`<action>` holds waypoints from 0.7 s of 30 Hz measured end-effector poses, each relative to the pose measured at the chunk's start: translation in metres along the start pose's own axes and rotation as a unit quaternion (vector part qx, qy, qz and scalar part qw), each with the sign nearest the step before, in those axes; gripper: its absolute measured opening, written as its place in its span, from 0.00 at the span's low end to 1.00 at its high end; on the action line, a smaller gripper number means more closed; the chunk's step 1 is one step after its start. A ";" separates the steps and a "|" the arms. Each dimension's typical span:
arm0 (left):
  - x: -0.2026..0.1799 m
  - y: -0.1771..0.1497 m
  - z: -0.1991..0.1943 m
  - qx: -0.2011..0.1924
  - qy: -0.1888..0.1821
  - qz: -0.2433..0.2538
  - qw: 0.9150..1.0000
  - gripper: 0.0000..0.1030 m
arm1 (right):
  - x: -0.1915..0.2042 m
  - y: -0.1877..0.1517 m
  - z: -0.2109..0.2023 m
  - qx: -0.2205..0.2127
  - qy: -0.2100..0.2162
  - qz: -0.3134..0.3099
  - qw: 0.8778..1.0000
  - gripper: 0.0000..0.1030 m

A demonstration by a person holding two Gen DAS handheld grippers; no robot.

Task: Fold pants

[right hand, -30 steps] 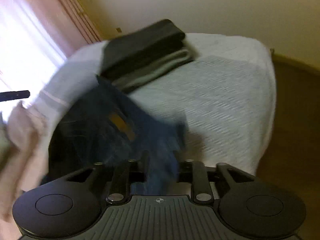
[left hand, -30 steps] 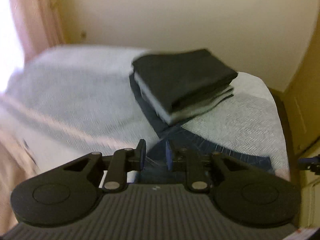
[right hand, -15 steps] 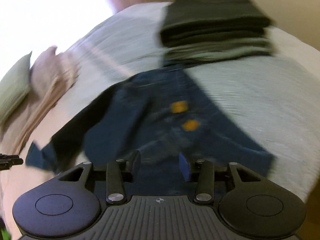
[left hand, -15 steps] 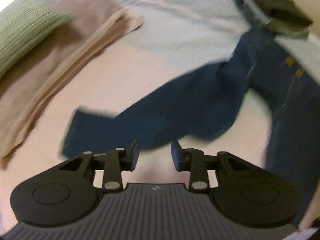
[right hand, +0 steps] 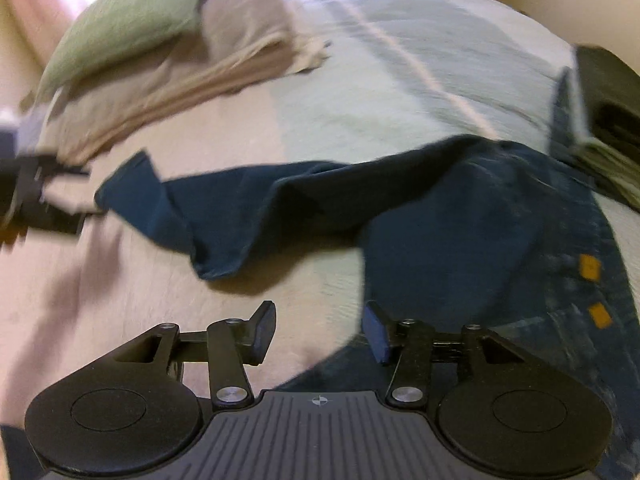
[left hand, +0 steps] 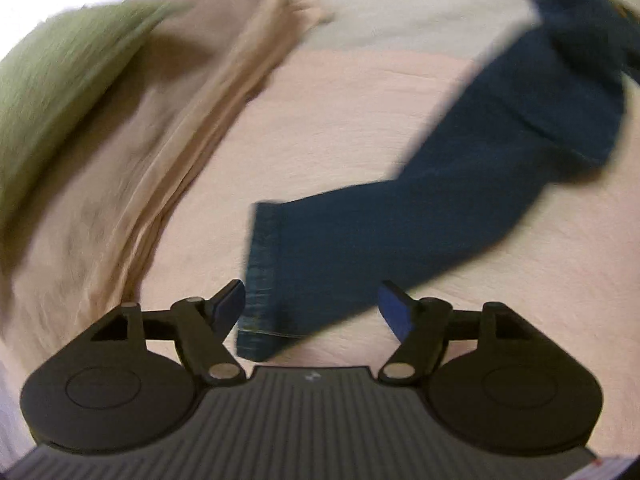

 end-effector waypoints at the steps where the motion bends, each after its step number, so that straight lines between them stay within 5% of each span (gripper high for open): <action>1: 0.014 -0.003 0.008 0.002 -0.011 -0.033 0.999 0.68 | 0.007 0.000 0.007 0.002 0.002 -0.013 1.000 0.46; 4: 0.038 -0.014 0.034 0.010 -0.064 -0.104 0.992 0.68 | 0.022 -0.003 0.027 0.010 0.001 -0.046 0.999 0.48; 7: 0.040 -0.014 0.045 -0.008 -0.135 -0.161 0.978 0.48 | 0.026 -0.010 0.045 0.024 -0.004 -0.041 0.999 0.49; 9: 0.043 -0.016 0.036 -0.018 -0.126 -0.169 0.977 0.00 | 0.025 -0.011 0.050 0.032 -0.010 -0.030 0.999 0.49; 12: 0.050 -0.025 -0.006 -0.042 -0.130 -0.203 0.970 0.00 | 0.025 -0.008 0.049 0.033 -0.016 -0.022 0.999 0.49; 18: 0.088 -0.073 -0.144 -0.091 -0.058 -0.276 0.955 0.00 | 0.042 0.012 0.032 0.024 -0.005 -0.032 0.999 0.50; 21: 0.094 -0.100 -0.184 -0.080 -0.025 -0.272 0.959 0.00 | 0.054 0.020 0.031 0.018 -0.019 -0.078 0.997 0.50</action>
Point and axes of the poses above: each gripper's, at about its wrist camera, not at the fingertips, and z roughly the way its jaws point, x to its left, y to its top, the point moved 10 cm from there along z, roughly the way its jaws point, and after that the axes turned 2 degrees about z, right-handed, at the moved point
